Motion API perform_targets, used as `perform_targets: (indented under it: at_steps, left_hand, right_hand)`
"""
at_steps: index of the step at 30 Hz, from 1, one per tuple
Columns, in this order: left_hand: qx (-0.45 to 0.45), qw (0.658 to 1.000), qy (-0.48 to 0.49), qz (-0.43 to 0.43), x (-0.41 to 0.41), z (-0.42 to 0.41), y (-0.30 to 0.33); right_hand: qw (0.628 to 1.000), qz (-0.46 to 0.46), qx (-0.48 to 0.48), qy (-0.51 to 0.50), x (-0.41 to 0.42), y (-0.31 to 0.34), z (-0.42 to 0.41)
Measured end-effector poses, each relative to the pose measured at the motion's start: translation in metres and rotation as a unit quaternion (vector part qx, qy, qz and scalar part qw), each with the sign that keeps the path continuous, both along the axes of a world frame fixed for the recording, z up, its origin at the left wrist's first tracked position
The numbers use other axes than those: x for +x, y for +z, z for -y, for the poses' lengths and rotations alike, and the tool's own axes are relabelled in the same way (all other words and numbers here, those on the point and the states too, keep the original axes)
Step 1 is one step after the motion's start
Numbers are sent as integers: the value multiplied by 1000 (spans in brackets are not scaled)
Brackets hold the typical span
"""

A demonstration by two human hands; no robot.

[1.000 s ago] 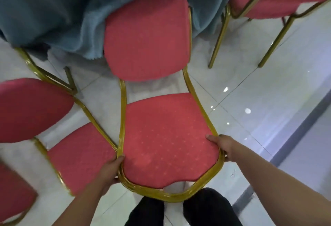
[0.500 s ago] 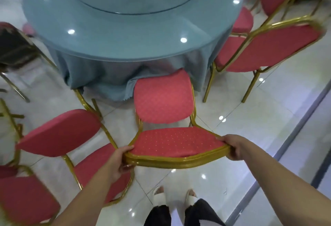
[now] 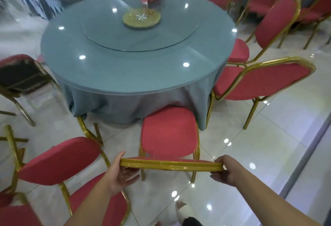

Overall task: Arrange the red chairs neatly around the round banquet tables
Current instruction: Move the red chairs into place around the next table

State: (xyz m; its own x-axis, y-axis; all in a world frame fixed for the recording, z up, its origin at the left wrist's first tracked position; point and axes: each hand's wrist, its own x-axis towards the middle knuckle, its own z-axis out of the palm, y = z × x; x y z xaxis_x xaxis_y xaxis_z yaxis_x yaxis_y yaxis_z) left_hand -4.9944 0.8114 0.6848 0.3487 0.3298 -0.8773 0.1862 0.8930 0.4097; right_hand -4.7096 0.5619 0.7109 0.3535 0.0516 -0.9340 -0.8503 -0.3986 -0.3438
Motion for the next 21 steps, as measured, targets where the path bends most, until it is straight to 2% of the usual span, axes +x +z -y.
perform_targets:
  at_steps: [3,7,11,15,17,19,21]
  left_hand:
    - [-1,999,34,-10,18,1,-1]
    - [-2,999,33,14,65,11,7]
    - [-23,999,7,37,106,37,6]
    - [-4,999,-21,31,121,70,9]
    - [22,999,-25,25,113,79,10]
    - [62,998,-32,3,93,83,6]
    - [96,994,-39,-34,62,86,1]
  right_hand:
    - [996,37,29,-71,13,1,-11]
    - [982,106,112,-107,52,22,-14]
    - [967,176,166,-78,76,37,-10]
    - [968,218,121,-27,56,35,6]
    - [972,209,98,30,23,24,16]
    - [965,164,100,178,-17,9,20]
    - [924,124,108,346,-51,-6,14]
